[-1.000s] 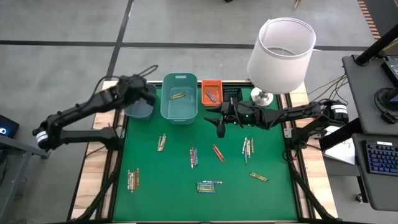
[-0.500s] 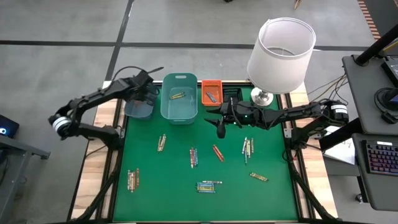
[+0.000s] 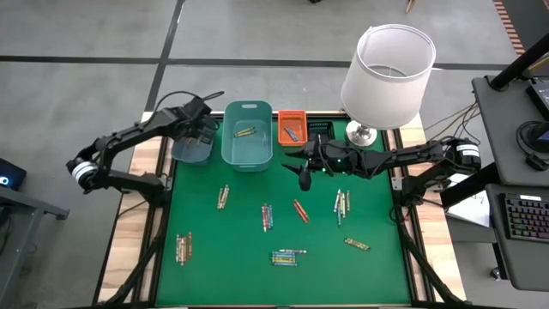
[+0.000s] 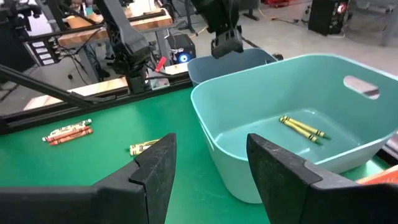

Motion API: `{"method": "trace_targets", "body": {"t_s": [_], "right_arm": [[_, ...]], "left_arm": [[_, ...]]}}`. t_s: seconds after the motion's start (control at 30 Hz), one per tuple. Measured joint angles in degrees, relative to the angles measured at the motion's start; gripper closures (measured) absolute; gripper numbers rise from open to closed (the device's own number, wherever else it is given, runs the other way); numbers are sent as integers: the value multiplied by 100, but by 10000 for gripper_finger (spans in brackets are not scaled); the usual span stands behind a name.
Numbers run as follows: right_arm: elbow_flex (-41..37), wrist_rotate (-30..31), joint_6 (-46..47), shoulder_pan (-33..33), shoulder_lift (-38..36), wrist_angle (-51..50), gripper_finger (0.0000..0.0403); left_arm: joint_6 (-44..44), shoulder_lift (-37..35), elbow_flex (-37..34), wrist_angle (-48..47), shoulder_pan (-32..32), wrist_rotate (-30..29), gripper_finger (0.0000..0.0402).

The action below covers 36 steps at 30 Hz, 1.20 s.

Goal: Sort crayons
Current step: Put the white crayon into the black bin

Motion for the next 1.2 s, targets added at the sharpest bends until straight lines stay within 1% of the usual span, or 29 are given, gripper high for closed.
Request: {"method": "trace_targets", "body": {"t_s": [0.1,0.2,0.4,0.5,0.67,0.73,0.83,1.03,1.13,1.2], "right_arm": [[1,-1,158,0,0,-112,211],[0,-3,504,0,0,-344,211],[28,-53,1546,0,0,-1086,211],[309,-70,1964,0,0,-1980,211],[1058,-72,2432,0,67,-4028,211],[1320,-68,2552,7,116,-4640,211],[1628,-59,2735,24,171,-5481,211],[2020,-56,3498,262,225,-7083,211],[2044,-52,3854,453,225,-7535,211],[1956,-51,4158,602,225,-7563,211]], "left_arm": [[-15,-321,-4,47,-142,2,331],[-48,-690,-84,226,-431,5,331],[-1,-1410,-371,1215,-1446,6,331],[254,-1725,-645,1991,-1966,9,331],[935,-2111,-1124,3372,-2716,8,331],[1184,-2212,-1268,3817,-2935,15,331],[1470,-2354,-1404,4265,-3131,13,331],[1555,-2429,-1425,4313,-3166,9,331],[1666,-2396,-1425,4364,-3166,6,331],[1681,-2358,-1425,4443,-3166,6,331]]}}
